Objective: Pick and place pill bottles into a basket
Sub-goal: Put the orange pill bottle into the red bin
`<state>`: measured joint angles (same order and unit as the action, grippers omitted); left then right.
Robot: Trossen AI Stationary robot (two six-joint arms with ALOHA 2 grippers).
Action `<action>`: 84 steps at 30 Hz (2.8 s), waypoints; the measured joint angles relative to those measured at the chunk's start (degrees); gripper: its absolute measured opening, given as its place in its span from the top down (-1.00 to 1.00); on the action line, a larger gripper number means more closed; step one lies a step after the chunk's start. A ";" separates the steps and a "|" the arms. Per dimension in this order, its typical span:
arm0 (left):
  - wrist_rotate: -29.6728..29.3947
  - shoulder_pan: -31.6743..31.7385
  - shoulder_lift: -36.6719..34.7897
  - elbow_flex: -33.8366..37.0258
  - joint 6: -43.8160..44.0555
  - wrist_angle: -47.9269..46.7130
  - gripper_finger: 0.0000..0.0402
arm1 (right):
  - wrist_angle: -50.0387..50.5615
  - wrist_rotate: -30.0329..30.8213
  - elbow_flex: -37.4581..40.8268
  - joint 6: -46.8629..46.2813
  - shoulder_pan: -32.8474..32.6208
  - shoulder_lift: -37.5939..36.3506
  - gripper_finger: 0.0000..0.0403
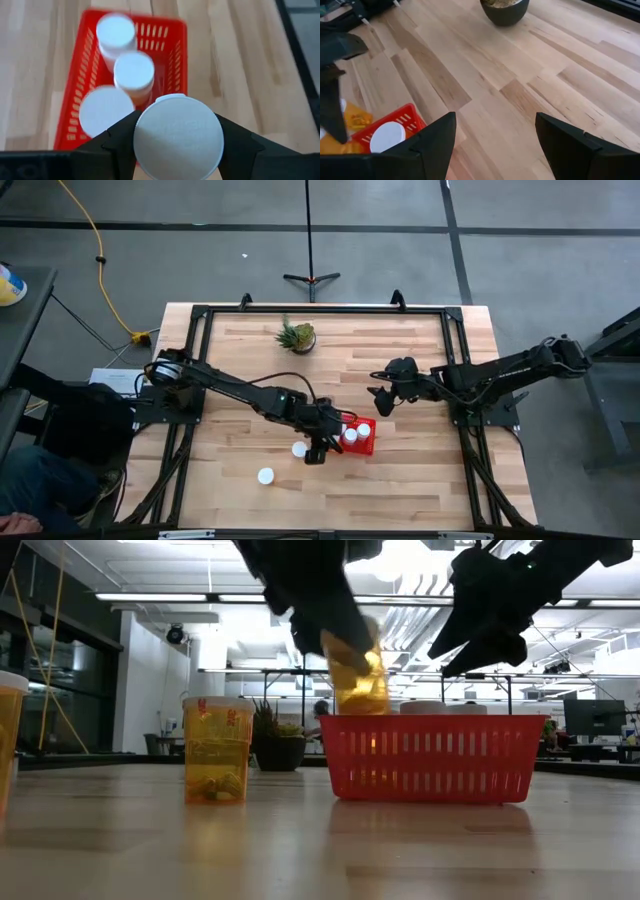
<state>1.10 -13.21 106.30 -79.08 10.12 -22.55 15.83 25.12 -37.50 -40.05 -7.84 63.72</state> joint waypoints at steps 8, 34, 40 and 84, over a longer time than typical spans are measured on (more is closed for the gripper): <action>-1.51 0.07 0.77 0.02 0.22 0.03 -0.17 | 0.43 0.44 0.00 0.21 0.00 0.00 -0.31; -3.47 0.07 3.04 0.12 -0.88 -0.89 -0.43 | 3.29 0.90 0.00 0.66 -0.02 0.00 -0.31; -2.96 0.07 2.87 -0.38 -0.86 -1.39 -0.42 | 3.48 0.88 0.00 0.66 -0.02 0.00 -0.31; -15.06 -29.23 -15.49 -8.20 40.01 -36.83 -0.44 | -0.23 1.18 -0.02 -0.94 -0.02 0.00 -0.31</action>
<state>-13.96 -42.44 90.80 -87.29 50.14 -59.38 15.59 26.30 -37.52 -40.99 -7.86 63.72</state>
